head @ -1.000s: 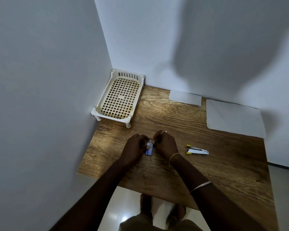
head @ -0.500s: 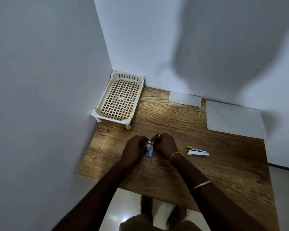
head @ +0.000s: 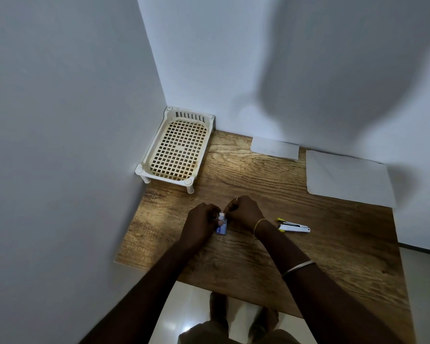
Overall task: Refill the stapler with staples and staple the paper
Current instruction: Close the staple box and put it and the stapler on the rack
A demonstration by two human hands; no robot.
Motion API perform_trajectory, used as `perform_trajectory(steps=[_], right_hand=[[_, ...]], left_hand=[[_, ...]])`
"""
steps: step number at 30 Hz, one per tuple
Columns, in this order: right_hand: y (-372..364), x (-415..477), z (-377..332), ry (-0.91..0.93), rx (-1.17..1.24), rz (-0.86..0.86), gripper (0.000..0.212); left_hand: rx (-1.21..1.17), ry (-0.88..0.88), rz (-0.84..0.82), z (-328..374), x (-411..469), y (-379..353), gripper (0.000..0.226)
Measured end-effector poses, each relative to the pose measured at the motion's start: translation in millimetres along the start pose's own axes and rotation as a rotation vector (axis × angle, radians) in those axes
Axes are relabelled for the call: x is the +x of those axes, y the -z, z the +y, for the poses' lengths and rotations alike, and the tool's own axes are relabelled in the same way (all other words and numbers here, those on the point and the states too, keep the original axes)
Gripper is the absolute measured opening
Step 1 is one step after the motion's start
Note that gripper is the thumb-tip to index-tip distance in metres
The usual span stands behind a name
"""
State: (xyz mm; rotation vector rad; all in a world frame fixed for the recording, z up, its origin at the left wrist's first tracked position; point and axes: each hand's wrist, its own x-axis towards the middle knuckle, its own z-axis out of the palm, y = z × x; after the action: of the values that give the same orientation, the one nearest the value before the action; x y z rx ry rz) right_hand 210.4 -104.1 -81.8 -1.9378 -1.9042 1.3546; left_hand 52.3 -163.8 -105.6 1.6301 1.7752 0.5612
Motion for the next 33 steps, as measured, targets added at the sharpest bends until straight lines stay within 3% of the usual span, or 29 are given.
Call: perform_trajectory(steps=[18,30,33], right_hand=[[4.3,1.4,-2.8,0.038,-0.101,-0.079,0.007],[0.9,-1.4,1.5,0.061,-0.066,-0.033,0.005],[0.6,-5.5,4.1,0.098,-0.104,-0.055,0.021]], left_hand=[[0.015,-0.004,0.006,-0.7,0.1,-3.3,0.031],[0.016,-0.009,0.002,-1.1,-2.0,-4.0,0.037],[0.013,-0.008,0.006,-1.0,-3.3,-3.9,0.037]])
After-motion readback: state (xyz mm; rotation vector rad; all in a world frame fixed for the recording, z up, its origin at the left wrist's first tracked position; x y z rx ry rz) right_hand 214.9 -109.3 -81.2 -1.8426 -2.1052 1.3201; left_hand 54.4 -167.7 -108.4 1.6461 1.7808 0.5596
